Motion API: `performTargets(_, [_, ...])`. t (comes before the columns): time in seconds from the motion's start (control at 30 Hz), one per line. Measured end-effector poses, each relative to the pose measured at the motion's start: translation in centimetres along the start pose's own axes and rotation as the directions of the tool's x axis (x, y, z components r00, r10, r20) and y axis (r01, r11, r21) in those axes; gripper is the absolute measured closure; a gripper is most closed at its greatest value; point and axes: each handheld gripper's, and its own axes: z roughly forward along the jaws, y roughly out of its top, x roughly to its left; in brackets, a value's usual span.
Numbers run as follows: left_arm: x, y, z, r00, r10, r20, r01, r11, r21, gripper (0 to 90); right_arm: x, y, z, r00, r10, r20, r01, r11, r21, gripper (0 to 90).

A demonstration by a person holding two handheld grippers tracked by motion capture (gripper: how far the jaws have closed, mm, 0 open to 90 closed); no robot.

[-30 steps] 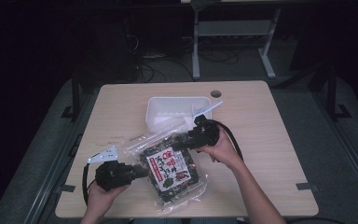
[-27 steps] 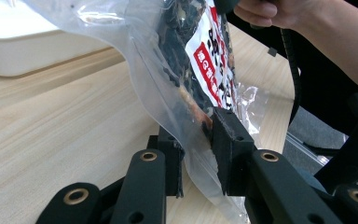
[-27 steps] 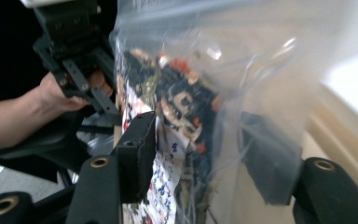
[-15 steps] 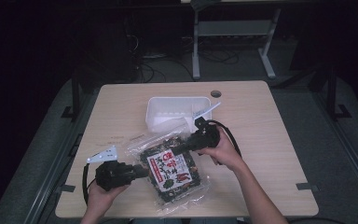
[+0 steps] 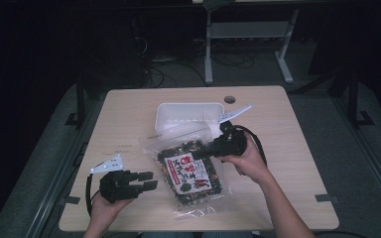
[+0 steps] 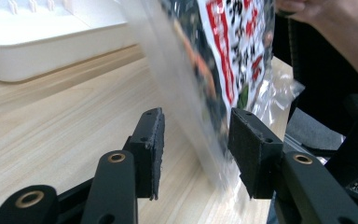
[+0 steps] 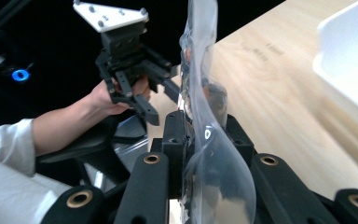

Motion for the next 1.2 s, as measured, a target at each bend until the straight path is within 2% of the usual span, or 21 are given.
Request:
performTargets(0.07, [0.0,0.0,0.0,0.9999,0.013,-0.011,-0.013,0.9999,0.009,53.4,0.3,0.0,-0.9,0.9994,-0.005,0.034,0.005,1.000,-0.020,75.1])
performTargets(0.1, [0.0,0.0,0.0,0.9999,0.013,-0.011,-0.013,0.9999,0.009,52.8,0.3,0.0,-0.9,0.9994,-0.005,0.034,0.005,1.000,-0.020,75.1])
performTargets(0.13, [-0.1,0.0,0.1,0.9997,0.015,-0.019,-0.015,0.9997,0.017,52.3,0.6,0.0,-1.6,0.9977,-0.011,0.067,0.014,0.999,-0.037,75.2])
performTargets(0.17, [-0.1,-0.1,0.1,0.9996,0.018,-0.022,-0.018,0.9996,0.021,52.0,0.7,0.0,-1.9,0.9969,-0.010,0.078,0.014,0.999,-0.045,75.2])
performTargets(0.33, [-0.2,-0.1,0.3,0.9986,0.030,-0.044,-0.029,0.9988,0.040,50.7,1.2,0.1,-3.1,0.9939,-0.016,0.109,0.025,0.996,-0.083,75.2])
performTargets(0.4, [-0.2,-0.2,0.4,0.9970,0.039,-0.067,-0.035,0.9975,0.060,49.8,1.6,0.2,-3.7,0.9892,-0.020,0.145,0.036,0.994,-0.108,75.2])
performTargets(0.47, [-0.2,-0.2,0.5,0.9966,0.043,-0.071,-0.038,0.9971,0.065,49.0,1.8,0.3,-4.0,0.9839,-0.022,0.178,0.045,0.991,-0.123,75.2])
performTargets(0.5, [-0.2,-0.2,0.5,0.9961,0.047,-0.075,-0.042,0.9967,0.069,48.6,1.8,0.3,-4.0,0.9839,-0.022,0.178,0.045,0.991,-0.123,75.2])
performTargets(0.53, [-0.3,-0.2,0.6,0.9953,0.053,-0.081,-0.046,0.9960,0.077,48.3,2.0,0.5,-4.3,0.9785,-0.024,0.205,0.053,0.989,-0.139,75.2])
performTargets(0.63, [-0.5,-0.3,0.9,0.9922,0.068,-0.104,-0.057,0.9932,0.102,46.7,2.2,0.7,-4.7,0.9711,-0.021,0.238,0.062,0.984,-0.165,75.2])
performTargets(0.67, [-0.5,-0.3,0.9,0.9922,0.068,-0.104,-0.057,0.9932,0.102,45.9,2.2,0.7,-4.7,0.9711,-0.021,0.238,0.062,0.984,-0.165,75.2])
performTargets(0.87, [-0.7,-0.4,1.3,0.9860,0.095,-0.137,-0.076,0.9874,0.139,42.4,2.8,1.3,-5.4,0.9537,-0.022,0.300,0.089,0.973,-0.213,75.1])
performTargets(1.03, [-0.7,-0.5,1.5,0.9824,0.104,-0.155,-0.079,0.9840,0.159,40.2,3.2,1.8,-5.9,0.9438,-0.019,0.330,0.105,0.963,-0.246,75.1])
performTargets(1.17, [-0.8,-0.5,1.6,0.9783,0.114,-0.173,-0.084,0.9819,0.169,37.9,3.6,2.2,-6.2,0.9305,-0.016,0.366,0.124,0.954,-0.273,75.1])
performTargets(1.2, [-0.8,-0.5,1.6,0.9783,0.114,-0.173,-0.084,0.9819,0.169,37.5,3.6,2.2,-6.2,0.9305,-0.016,0.366,0.124,0.954,-0.273,75.1])
